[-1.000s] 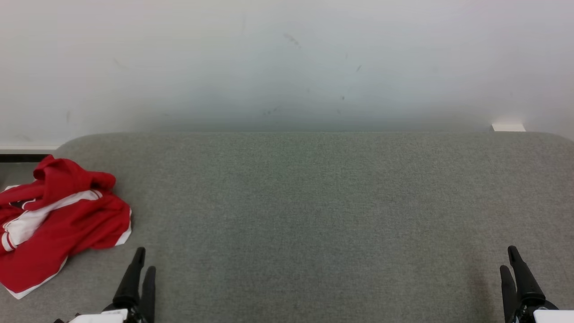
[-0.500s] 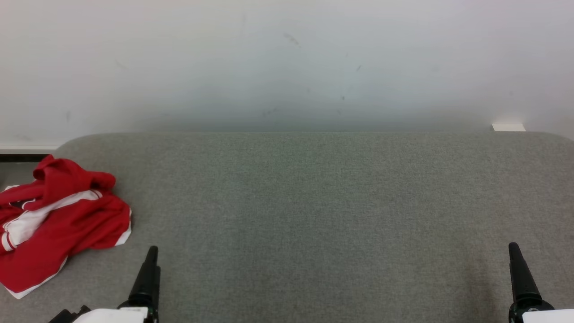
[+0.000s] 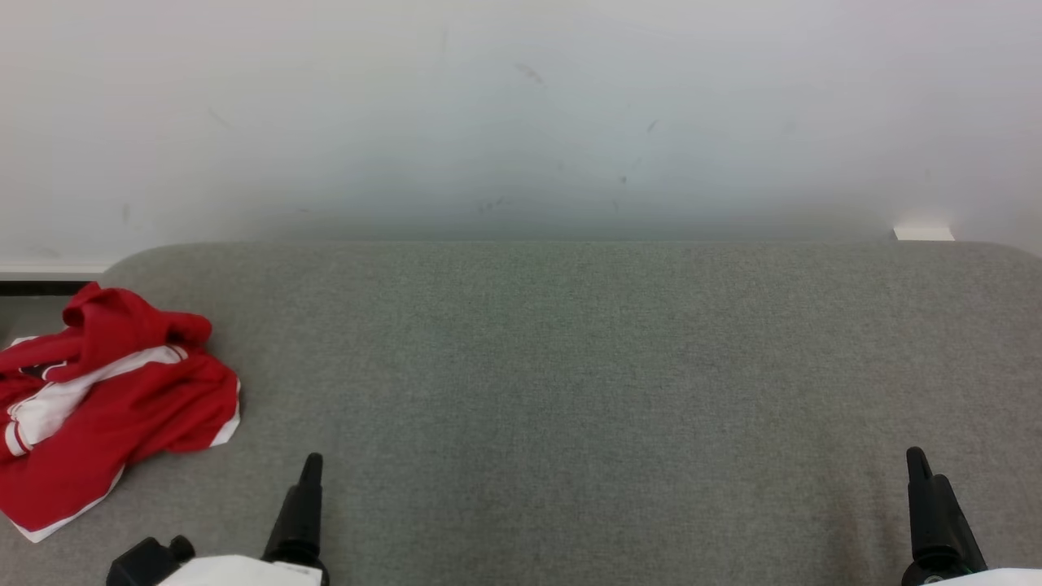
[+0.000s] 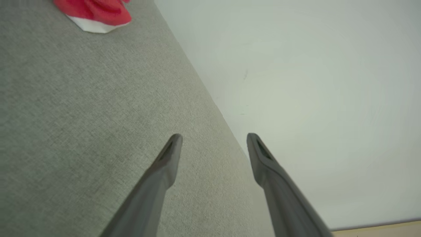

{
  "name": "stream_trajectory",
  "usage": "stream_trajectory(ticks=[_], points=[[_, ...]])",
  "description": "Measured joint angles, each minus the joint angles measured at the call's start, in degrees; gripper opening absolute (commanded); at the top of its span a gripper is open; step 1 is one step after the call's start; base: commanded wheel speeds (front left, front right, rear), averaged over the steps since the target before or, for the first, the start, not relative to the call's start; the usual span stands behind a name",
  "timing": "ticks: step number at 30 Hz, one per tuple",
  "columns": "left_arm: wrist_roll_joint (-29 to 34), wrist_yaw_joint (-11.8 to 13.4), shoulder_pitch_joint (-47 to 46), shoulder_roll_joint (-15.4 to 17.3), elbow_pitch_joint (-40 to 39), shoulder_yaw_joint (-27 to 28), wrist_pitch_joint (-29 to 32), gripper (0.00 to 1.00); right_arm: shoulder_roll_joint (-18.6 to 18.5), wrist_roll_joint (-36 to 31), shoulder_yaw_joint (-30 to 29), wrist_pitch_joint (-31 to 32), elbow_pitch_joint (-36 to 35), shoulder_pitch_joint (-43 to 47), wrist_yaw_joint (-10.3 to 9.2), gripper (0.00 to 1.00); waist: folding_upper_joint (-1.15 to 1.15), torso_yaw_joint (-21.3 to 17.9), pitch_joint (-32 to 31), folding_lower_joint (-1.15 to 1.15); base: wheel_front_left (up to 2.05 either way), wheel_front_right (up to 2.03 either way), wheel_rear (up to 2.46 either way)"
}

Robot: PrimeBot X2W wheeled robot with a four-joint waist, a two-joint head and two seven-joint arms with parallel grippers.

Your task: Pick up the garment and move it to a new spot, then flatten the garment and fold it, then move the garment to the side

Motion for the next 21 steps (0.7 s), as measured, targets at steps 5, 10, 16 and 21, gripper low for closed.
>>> stream_trajectory(ticks=[5, 10, 16, 21], points=[[5.6, 0.2, 0.1, 0.0, -0.4, -0.8, -0.9, 1.00, -0.3, -4.6, 0.5, -1.0, -0.1, 0.4, 0.00, 1.00, 0.00, 0.0, -0.1, 0.00, 0.00, 0.00, 0.00], [10.4, 0.6, 0.4, 0.0, -0.9, -1.5, -2.1, 1.00, -0.3, -9.2, 0.5, -1.9, -0.4, 0.9, 0.00, 1.00, 0.00, 0.0, -0.1, 0.00, 0.00, 0.00, 0.00], [16.2, 0.8, 0.5, 0.2, -1.0, -2.3, -3.3, 1.00, -0.3, -13.9, 0.7, -3.2, -0.7, 1.2, 0.00, 1.00, 0.00, 0.0, -0.2, 0.00, 0.00, 0.00, 0.00], [20.3, 1.1, 0.7, 0.4, -1.0, -3.1, -4.1, 1.00, -0.3, -17.6, 0.7, -4.0, -1.0, 1.5, 0.00, 1.00, 0.00, 0.0, -0.2, 0.00, 0.00, 0.00, 0.00]])
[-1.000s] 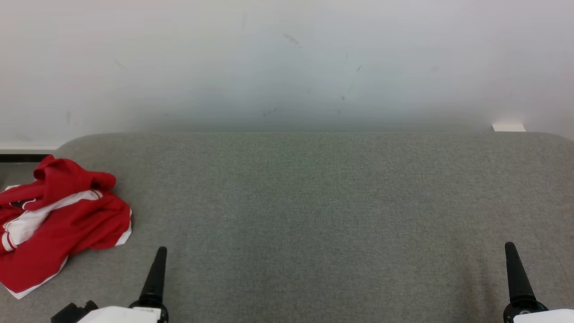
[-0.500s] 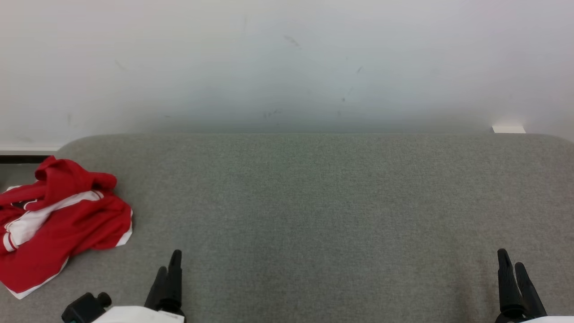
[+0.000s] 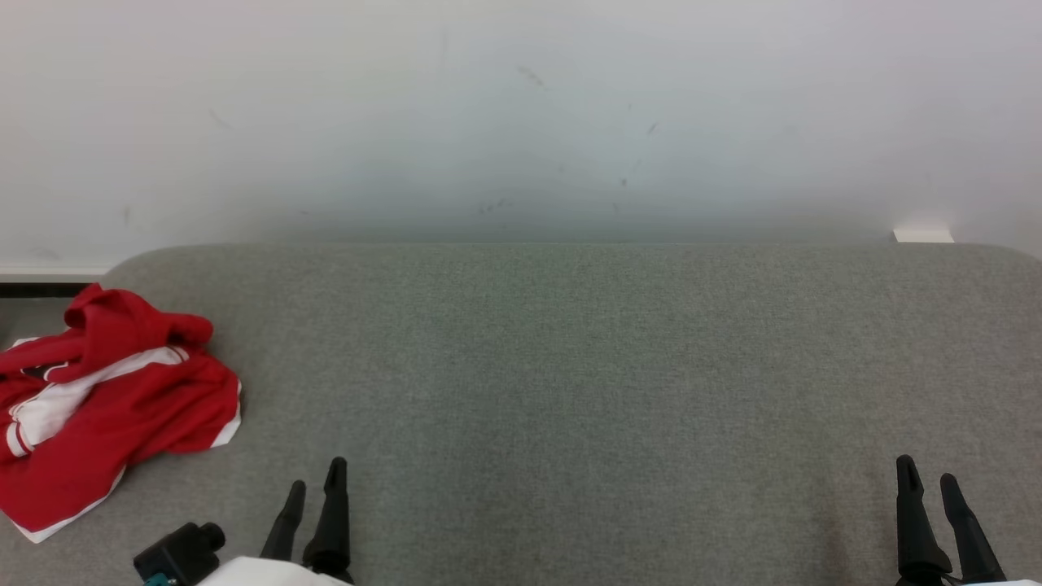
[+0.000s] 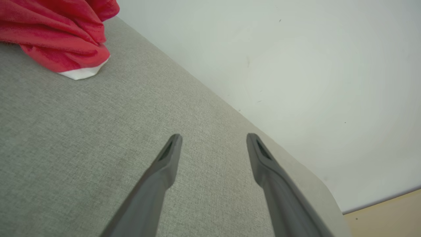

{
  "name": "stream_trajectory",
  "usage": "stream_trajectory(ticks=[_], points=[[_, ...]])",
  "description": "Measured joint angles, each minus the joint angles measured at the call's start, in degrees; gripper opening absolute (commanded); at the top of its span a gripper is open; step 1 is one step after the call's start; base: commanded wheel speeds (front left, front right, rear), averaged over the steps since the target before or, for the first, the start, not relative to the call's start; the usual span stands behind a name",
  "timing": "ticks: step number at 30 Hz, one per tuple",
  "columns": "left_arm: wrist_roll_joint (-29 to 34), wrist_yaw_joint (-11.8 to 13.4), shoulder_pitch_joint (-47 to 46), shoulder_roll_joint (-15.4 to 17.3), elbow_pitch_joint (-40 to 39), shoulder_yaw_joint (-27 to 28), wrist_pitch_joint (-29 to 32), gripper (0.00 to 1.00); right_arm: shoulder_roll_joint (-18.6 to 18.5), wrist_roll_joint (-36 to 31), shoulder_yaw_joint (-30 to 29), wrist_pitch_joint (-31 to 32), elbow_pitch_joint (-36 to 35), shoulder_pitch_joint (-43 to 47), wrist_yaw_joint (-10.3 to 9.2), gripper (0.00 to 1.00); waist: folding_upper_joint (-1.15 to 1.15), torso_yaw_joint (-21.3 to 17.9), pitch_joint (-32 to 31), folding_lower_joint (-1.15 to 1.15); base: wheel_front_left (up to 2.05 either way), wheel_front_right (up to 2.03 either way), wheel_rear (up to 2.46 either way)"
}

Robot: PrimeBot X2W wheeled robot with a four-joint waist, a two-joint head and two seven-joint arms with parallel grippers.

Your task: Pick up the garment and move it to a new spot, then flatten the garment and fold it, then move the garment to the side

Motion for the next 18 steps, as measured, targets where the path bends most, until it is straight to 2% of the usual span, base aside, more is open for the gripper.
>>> stream_trajectory(ticks=[18], points=[[13.5, 2.5, 0.6, 1.7, 0.6, -2.4, -2.8, 1.00, -0.1, -12.2, -0.1, -2.9, -1.1, 0.8, 0.00, 1.00, 0.00, -0.1, -0.3, 0.00, 0.00, 0.00, 0.00]])
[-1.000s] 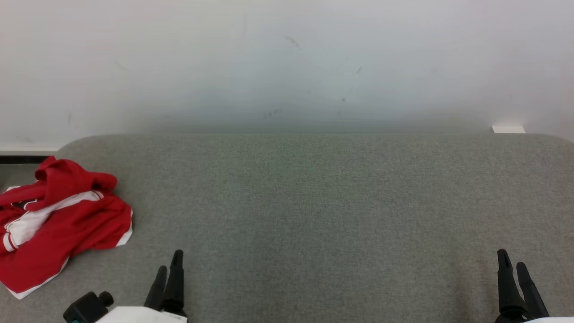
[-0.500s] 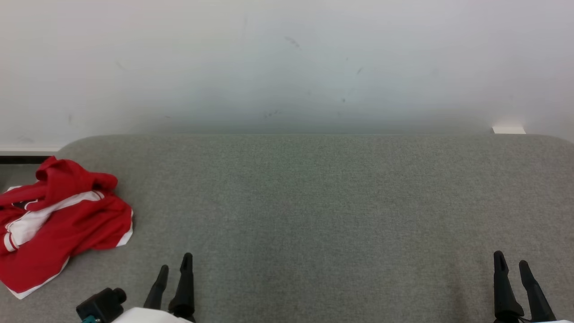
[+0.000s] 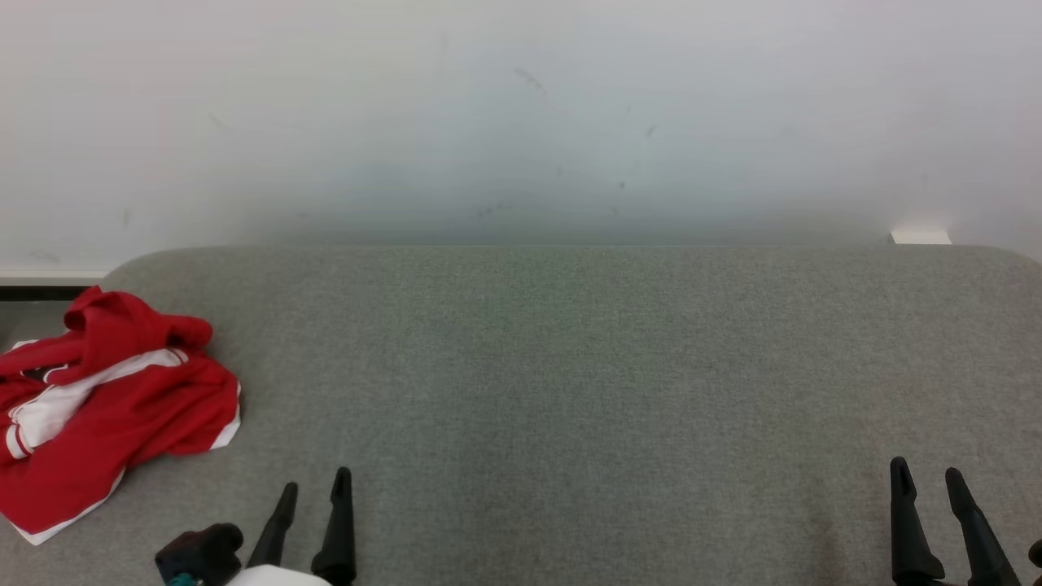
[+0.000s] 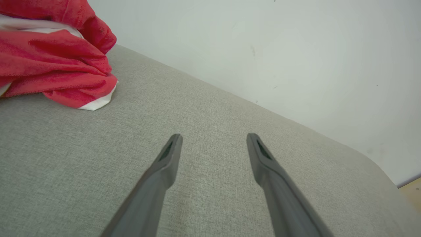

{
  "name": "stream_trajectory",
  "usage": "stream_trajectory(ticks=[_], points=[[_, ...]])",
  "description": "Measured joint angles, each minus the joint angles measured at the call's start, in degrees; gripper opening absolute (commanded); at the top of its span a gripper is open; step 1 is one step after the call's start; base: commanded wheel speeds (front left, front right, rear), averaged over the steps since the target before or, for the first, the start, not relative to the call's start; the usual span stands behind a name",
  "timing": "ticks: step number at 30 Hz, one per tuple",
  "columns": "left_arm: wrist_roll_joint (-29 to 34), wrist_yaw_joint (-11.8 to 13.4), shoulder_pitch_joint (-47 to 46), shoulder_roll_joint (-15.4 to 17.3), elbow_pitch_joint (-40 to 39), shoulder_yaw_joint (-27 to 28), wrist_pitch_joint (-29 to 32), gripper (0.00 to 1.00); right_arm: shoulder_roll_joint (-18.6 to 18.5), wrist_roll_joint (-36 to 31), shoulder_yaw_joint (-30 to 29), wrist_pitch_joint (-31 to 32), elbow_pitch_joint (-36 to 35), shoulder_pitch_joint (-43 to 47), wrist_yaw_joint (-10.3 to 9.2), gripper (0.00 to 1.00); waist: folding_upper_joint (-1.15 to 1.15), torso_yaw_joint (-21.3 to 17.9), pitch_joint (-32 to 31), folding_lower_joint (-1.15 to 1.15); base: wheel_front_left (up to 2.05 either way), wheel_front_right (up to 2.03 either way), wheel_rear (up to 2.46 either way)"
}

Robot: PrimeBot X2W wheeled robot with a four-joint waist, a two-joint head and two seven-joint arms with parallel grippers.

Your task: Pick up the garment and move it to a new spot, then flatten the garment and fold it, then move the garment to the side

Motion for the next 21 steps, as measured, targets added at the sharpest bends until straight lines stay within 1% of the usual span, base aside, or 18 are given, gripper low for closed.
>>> stream_trajectory(ticks=[21], points=[[11.4, 2.0, 1.0, 1.2, -1.3, -2.3, -2.9, 1.00, -0.1, -11.1, -0.9, -2.8, -1.3, 1.4, 0.00, 1.00, 0.00, 0.5, -0.4, 0.00, 0.00, 0.00, 0.00]])
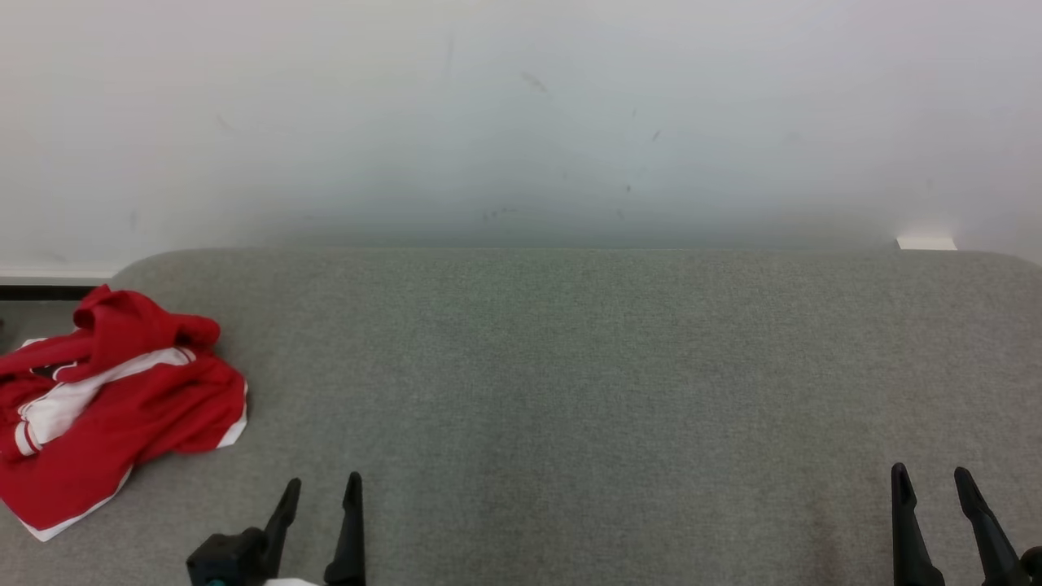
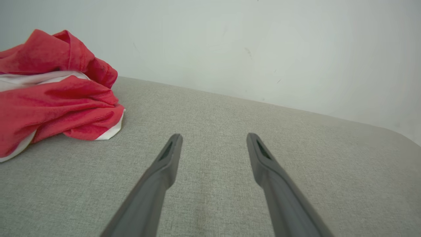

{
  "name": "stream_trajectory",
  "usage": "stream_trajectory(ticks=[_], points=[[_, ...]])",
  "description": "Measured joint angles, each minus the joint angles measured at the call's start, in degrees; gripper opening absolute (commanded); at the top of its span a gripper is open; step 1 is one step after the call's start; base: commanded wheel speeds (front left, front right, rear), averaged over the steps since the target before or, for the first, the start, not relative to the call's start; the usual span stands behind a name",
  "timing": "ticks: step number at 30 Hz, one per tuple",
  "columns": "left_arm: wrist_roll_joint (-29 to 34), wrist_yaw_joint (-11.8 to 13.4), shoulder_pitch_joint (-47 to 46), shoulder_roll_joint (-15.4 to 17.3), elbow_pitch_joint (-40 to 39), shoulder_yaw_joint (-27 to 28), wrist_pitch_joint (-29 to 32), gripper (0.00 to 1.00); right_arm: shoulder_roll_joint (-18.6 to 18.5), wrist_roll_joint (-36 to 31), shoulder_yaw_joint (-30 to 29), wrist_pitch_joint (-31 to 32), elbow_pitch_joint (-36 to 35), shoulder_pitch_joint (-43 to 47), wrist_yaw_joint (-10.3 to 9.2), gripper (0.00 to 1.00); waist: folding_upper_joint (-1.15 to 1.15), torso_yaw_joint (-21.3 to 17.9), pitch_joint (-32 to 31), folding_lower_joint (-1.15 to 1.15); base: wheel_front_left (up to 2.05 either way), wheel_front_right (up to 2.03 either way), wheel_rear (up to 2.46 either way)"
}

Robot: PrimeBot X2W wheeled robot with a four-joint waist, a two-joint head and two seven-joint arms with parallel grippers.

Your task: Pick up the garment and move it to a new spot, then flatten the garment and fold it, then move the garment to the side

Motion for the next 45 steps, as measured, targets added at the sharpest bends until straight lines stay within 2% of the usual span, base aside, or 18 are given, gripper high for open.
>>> stream_trajectory(ticks=[15, 34, 45], points=[[6.9, 1.5, 0.6, 0.2, -0.5, -0.7, -1.6, 1.00, 0.2, -4.4, -1.0, -1.8, 0.0, 0.7, 0.00, 1.00, 0.00, 0.4, -0.3, 0.00, 0.00, 0.00, 0.00], [14.0, 1.5, 1.5, 0.1, -0.3, -0.6, -3.8, 1.00, 0.5, -9.1, -2.9, -3.8, 0.8, 1.5, 0.00, 1.00, 0.00, 0.1, -0.9, 0.00, 0.00, 0.00, 0.00], [11.8, 0.3, 1.8, -1.4, 1.1, 2.0, -3.9, 1.00, 0.5, -8.0, -3.0, -4.0, 1.6, 1.7, 0.00, 1.00, 0.00, 0.3, -1.0, 0.00, 0.00, 0.00, 0.00]])
